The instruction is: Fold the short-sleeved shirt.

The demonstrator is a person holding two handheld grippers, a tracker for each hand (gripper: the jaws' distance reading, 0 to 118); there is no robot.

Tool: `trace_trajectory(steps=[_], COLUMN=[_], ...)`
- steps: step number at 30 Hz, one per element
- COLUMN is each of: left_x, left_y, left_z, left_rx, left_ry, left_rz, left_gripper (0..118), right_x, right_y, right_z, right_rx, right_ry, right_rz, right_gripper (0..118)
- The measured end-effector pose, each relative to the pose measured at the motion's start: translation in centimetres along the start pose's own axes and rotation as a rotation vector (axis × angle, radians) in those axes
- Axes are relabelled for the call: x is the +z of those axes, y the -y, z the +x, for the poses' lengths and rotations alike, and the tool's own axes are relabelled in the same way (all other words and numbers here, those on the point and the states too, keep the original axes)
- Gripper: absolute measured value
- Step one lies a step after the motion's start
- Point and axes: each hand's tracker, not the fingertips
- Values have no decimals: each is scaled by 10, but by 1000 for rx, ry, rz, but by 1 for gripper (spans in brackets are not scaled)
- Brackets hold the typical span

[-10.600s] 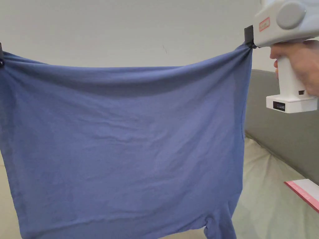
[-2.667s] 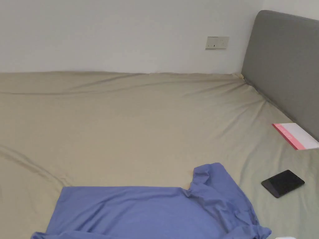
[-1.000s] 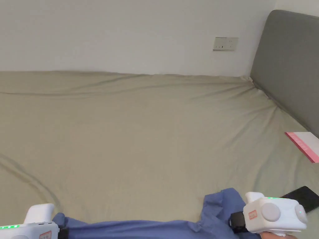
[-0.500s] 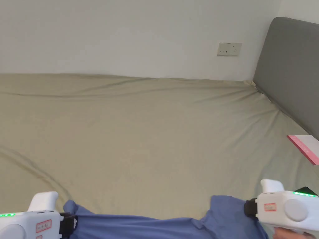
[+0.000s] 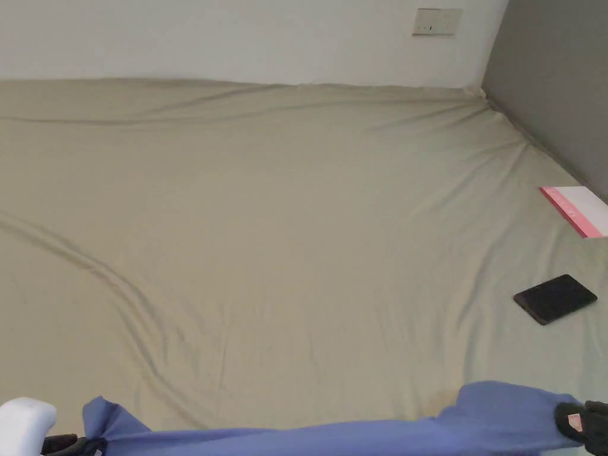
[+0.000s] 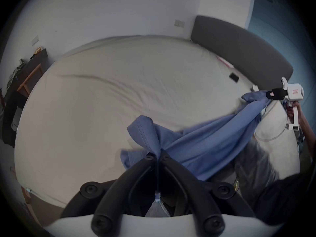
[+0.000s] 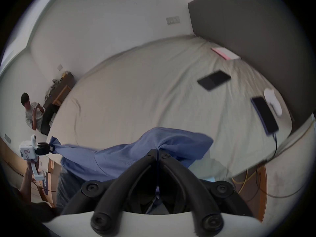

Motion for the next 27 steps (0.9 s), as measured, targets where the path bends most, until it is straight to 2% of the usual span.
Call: trace_trajectory(steps=[2,6,11,13,14,16,17,18,19,20,21,22,24,27], left_x=[-11,-39,-55,-55,-54,-54,-50,-44,-35,-27,-19,-9,-5,-31], left_y=[17,40,45,45,45,44,43,41,39,37,37,35,33,37], left_z=[4,-3,-11,-10,-9,-10,-11,-14,-19,-25,-32,-43,-66,-109], left_rx=[-39,-12,22,34,34,37,45,67,108,156,189,227,322,539], left_ry=[-18,5,7,9,8,-4,-8,12,59,110,143,189,236,436], left_rz=[-56,-131,-136,-139,-138,-136,-134,-127,-112,-90,-57,11,25,-61], left_gripper=[0,0,0,3,8,33,54,93,112,118,118,118,118,118], right_x=[-14,-53,-82,-82,-83,-83,-80,-74,-65,-53,-41,-25,0,30], right_y=[25,58,65,60,59,59,58,58,58,57,56,55,51,41], right_z=[6,27,28,23,23,20,18,12,9,6,3,-3,-13,-29], right_rx=[-23,-64,-49,-9,17,42,56,70,79,91,108,124,150,166], right_ry=[7,58,77,95,104,116,125,139,149,145,127,106,88,60], right_rz=[-66,-150,-171,-173,-178,-179,-180,-179,-170,-151,-114,-73,0,105], right_gripper=[3,3,3,3,4,8,15,22,27,36,56,61,61,61])
